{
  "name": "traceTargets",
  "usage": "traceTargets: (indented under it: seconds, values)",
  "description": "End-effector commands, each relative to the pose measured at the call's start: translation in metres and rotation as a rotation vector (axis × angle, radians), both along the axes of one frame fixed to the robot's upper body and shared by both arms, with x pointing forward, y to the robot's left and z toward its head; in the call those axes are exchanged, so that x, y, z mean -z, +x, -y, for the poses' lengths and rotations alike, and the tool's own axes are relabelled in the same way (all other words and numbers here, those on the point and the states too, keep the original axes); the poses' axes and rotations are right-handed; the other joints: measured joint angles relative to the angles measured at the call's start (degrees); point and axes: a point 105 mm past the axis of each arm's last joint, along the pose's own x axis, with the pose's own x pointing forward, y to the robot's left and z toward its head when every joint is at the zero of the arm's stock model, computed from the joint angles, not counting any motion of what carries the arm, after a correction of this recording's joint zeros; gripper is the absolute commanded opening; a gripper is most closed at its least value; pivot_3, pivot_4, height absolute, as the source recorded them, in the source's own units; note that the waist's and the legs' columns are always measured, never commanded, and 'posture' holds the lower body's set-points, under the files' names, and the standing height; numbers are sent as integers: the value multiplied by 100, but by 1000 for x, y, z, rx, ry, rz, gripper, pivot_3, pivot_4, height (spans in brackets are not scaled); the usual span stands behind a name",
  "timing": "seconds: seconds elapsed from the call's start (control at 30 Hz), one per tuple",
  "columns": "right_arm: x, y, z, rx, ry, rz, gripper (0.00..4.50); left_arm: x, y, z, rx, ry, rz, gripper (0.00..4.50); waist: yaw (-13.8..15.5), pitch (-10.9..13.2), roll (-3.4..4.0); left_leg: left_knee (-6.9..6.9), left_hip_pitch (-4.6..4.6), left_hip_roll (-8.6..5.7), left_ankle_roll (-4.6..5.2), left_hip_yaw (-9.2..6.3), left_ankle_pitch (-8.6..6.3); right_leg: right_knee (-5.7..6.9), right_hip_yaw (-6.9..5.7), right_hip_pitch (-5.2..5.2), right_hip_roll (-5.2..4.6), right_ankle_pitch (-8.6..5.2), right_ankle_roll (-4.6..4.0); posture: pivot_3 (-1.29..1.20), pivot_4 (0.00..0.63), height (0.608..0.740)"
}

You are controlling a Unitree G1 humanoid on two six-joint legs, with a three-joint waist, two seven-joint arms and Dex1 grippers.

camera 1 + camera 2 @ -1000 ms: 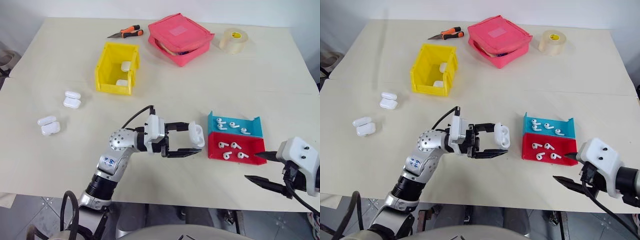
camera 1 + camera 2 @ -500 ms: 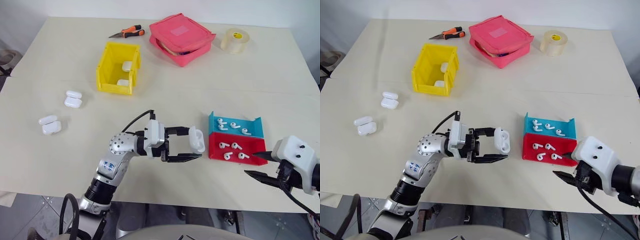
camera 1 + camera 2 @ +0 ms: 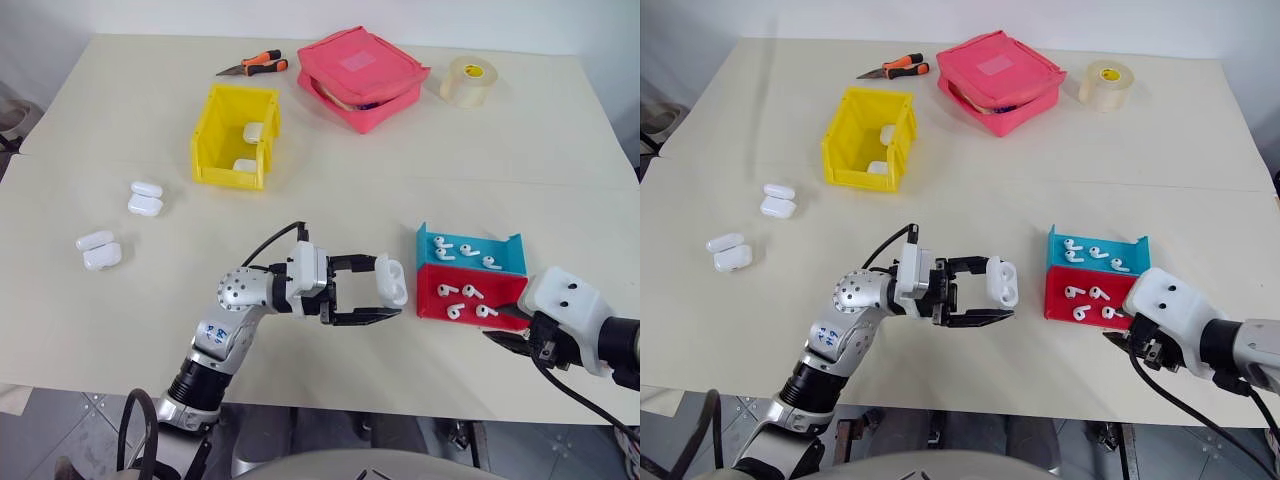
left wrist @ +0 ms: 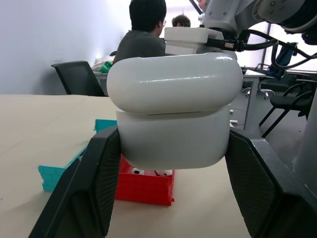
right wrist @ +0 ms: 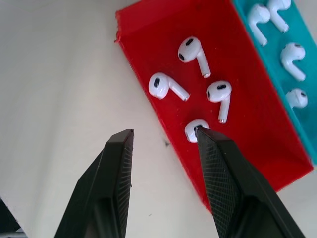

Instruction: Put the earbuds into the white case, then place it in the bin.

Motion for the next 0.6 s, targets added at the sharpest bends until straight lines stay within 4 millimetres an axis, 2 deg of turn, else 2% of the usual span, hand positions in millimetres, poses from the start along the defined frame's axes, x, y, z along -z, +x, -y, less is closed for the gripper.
traceTargets:
  seconds: [0.03, 0.1, 0.6]
  values:
    - [3, 5, 7, 18, -53, -25, 2053, -12, -9, 2, 16, -41, 43, 2782, 0, 0, 0, 0, 0, 0, 0, 0, 0, 0, 0, 0, 0, 0, 0, 0, 150, 740]
    - [6, 9, 12, 34, -71, -41, 2053, -11, -10, 3, 14, -43, 42, 2782, 3, 0, 0, 1, 0, 0, 0, 1, 0, 0, 0, 0, -1, 0, 0, 0, 150, 740]
    - [8, 37, 11, -31, -118, -23, 2053, -10, -20, -1, 1, -44, 33, 2782, -4, 0, 1, 1, -3, 1, 0, -1, 0, -5, -1, -1, -2, 0, 0, 0, 150, 740]
